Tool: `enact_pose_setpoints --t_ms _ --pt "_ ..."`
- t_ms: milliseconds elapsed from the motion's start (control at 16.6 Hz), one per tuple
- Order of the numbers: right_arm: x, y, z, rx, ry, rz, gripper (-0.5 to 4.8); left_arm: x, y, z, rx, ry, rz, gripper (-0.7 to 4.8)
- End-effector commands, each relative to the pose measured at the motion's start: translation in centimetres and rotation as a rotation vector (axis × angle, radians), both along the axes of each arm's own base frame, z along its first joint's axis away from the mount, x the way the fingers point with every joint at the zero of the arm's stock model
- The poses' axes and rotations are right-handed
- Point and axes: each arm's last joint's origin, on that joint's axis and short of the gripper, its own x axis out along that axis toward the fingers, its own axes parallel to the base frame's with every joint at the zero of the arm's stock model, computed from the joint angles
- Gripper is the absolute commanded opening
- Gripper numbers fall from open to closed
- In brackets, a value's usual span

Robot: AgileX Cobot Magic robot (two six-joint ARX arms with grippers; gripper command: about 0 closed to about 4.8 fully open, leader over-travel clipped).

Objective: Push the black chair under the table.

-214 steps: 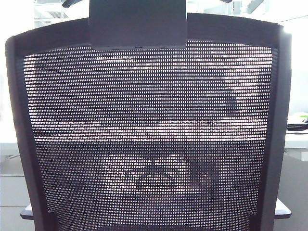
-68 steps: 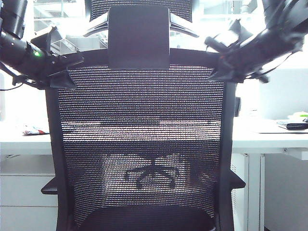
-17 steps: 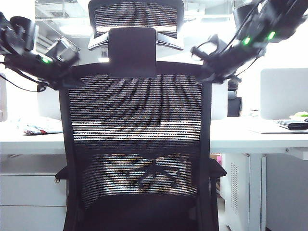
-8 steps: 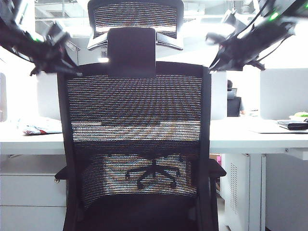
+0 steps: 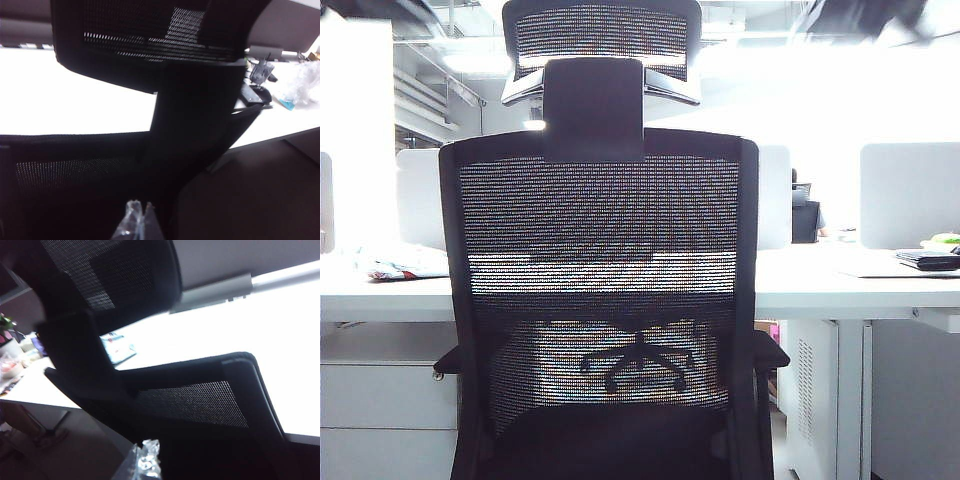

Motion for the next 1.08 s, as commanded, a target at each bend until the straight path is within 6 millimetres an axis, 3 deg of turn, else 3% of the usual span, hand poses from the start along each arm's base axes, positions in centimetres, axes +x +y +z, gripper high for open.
enact_pose_setpoints --t_ms 60,241,482,784,1025,1085 --pt "-4.1 -0.9 2.9 0.002 -0.044 0.001 -0.06 -6.1 -0.1 1.6 0.010 -0.068 0.096 -0.06" --pt "-8.6 -2.0 4.5 0.000 -0.116 -0.050 -0.06 -12.2 -0.3 1.9 0.010 -0.165 0.129 -0.06" --pt "-13.8 -3.5 3.2 0.016 -0.179 -0.161 -0.05 -20.2 -0.4 1.1 0.011 -0.314 0.218 -0.06" --pt "-17.0 -4.3 1.6 0.026 -0.209 -0.164 -0.05 -25.8 -0.5 -2.6 -0.061 -0.358 0.261 -0.06" --pt "-18.3 -4.6 0.9 0.009 -0.155 -0.163 -0.05 -28.8 -0.5 -4.3 -0.069 -0.415 0.325 -0.06" --pt "-18.4 -4.6 0.8 0.005 -0.139 -0.159 -0.05 -28.8 -0.5 -4.3 -0.067 -0.406 0.325 -0.06"
